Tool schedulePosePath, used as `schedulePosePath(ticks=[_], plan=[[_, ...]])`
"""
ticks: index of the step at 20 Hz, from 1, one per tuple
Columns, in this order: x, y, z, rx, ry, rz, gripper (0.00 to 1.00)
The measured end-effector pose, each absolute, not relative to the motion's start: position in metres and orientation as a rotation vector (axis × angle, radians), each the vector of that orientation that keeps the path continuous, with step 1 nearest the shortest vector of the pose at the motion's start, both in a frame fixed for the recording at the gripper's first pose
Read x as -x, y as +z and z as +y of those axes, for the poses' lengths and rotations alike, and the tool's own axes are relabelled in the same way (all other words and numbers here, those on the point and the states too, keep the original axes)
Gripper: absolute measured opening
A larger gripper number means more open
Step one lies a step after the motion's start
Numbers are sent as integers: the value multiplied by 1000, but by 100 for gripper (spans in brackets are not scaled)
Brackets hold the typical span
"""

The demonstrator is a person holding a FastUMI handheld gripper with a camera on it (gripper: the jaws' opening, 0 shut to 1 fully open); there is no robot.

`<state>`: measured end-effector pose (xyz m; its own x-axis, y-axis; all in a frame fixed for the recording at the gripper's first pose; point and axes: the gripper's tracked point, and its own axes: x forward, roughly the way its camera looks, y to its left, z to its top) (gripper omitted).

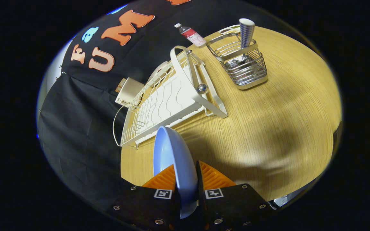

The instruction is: Take the plate from the dish rack, then take the spoon from the basket and place it into the plate.

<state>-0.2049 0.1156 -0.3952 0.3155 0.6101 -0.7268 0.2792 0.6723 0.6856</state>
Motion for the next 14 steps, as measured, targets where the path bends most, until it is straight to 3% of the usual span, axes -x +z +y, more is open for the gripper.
schedulePosePath(ticks=[9,14], plan=[[210,-418,110,-848,202,1298,28],[189,-399,67,-762,148,1194,54]])
